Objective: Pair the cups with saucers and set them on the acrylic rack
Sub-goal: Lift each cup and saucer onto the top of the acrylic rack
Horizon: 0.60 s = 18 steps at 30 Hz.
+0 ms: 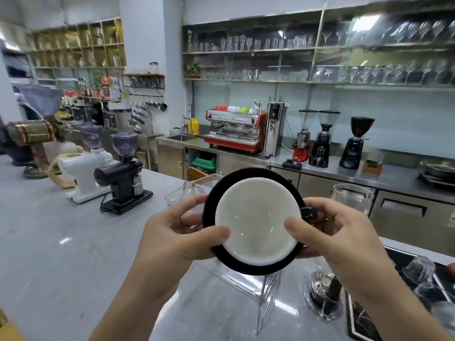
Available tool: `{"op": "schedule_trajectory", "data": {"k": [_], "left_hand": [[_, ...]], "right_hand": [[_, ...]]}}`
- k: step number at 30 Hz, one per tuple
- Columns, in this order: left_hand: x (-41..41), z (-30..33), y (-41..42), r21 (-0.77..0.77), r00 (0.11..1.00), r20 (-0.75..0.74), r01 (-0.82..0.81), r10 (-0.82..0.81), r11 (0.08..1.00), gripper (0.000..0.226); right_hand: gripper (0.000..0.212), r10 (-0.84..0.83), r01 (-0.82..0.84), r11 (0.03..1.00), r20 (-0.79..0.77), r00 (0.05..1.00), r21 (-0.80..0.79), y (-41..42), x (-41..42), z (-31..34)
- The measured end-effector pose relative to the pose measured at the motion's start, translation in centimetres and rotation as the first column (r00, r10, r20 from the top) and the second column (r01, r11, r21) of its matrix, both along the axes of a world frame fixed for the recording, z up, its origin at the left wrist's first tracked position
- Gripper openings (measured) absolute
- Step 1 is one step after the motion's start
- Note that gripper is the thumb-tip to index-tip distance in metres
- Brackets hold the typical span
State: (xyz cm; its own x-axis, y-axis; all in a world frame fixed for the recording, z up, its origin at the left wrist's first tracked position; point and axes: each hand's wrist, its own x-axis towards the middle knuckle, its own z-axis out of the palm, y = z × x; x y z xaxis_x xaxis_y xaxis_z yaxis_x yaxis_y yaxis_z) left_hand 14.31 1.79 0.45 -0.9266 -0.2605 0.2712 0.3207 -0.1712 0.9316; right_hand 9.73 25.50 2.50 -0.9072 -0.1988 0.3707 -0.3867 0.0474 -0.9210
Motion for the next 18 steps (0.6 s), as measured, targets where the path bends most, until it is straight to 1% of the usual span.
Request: {"op": "schedule_trajectory", "data": {"k": [5,8,11,18], "left_hand": [[-2.4,4.0,-2.5,-0.076,0.998,-0.066,0.011,-0.016,0.997,0.058],[-3.8,6.2,-3.7,-0.083,0.995,-0.102,-0.007,-0.001,0.997,0.046],[-5.4,7.6,-4.9,-0.084,0.994,-0.105,-0.027,0.018,0.996,0.036],[-9.5,8.9,-7.2,-0.068,0.998,-0.04,-0.057,0.055,0.996,0.048]], "right_hand": [[0.034,0.044,-0.045,0.999,-0.058,0.997,-0.018,-2.2,-2.6,4.1],[0.03,0.059,-0.061,0.998,-0.07,0.996,-0.029,-3.6,-4.6,6.2],[0.032,0.087,-0.089,0.995,-0.066,0.994,-0.039,-4.9,-6.6,7.7],[0.031,0.117,-0.117,0.993,0.004,0.993,-0.005,-7.5,-11.3,9.4]]}}
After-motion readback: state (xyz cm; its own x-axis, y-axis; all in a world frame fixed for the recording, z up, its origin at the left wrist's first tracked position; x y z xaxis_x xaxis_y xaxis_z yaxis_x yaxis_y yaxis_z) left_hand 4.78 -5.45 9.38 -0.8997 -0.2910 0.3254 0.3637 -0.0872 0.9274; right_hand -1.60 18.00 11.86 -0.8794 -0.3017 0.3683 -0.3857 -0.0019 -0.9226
